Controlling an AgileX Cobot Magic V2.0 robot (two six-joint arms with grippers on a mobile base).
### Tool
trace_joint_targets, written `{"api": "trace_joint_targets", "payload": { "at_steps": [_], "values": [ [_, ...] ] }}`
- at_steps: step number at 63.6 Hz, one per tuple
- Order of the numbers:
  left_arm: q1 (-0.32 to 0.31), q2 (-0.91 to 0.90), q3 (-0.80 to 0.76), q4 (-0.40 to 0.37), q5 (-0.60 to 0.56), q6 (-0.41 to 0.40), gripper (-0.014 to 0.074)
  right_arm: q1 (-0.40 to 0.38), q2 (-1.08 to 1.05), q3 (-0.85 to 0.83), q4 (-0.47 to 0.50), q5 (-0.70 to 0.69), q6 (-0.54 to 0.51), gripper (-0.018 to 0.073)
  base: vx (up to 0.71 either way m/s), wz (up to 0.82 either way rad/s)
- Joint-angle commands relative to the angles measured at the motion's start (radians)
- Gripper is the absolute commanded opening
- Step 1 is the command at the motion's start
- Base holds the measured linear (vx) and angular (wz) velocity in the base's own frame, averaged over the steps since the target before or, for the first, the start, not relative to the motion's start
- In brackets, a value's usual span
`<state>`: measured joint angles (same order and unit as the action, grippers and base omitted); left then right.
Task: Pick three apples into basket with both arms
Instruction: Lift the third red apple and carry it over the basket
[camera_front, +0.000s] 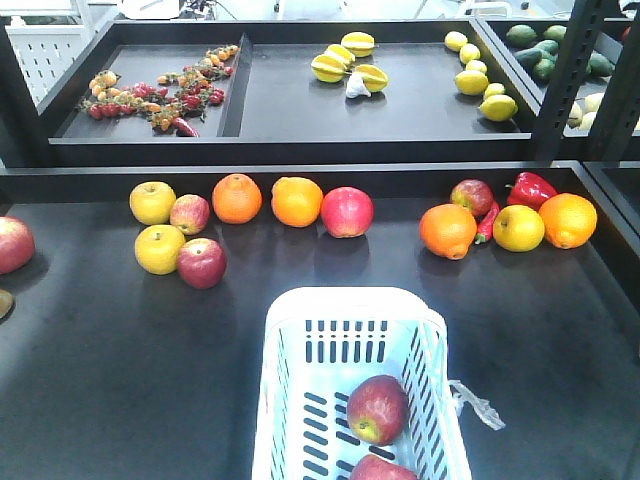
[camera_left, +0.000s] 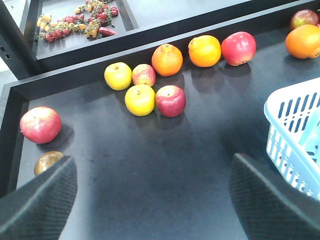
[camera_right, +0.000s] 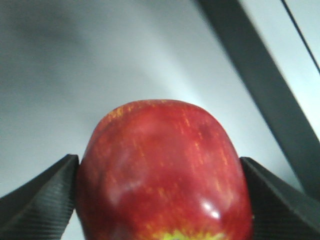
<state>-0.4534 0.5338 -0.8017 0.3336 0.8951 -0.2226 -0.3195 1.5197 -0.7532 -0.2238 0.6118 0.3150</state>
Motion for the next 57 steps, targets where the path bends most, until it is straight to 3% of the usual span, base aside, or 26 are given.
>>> {"api": "trace_joint_targets", "payload": {
  "at_steps": [1,22,33,47,57],
  "values": [
    [0.000,0.007,-0.022,0.016,-0.064,-0.011,0.0585,0.075,-0.109,-0.017,-0.007,-0.006,-0.021,0.0274,0.00,0.00],
    [0.000,0.007,-0.022,0.016,-0.064,-0.011,0.0585,0.434,-0.364,-0.017,-0.004,0.072,-0.136,0.0274,0.00,0.00],
    [0.000,0.007,-0.022,0.016,-0.064,-0.011,0.0585,0.616,-0.467,-0.017,0.005,0.131,-0.147,0.0274,0.00,0.00],
    [0.000,0.007,-0.022,0.016,-0.064,-0.011,0.0585,0.823,-0.514,-0.017,0.128,0.128,-0.272,0.0274,0.00,0.00],
    [0.000,0.007,-0.022,0.016,-0.064,-0.011,0.0585,0.925,-0.489,-0.017,0.234,0.057,-0.357,0.0274,0.00,0.00]
  ]
}}
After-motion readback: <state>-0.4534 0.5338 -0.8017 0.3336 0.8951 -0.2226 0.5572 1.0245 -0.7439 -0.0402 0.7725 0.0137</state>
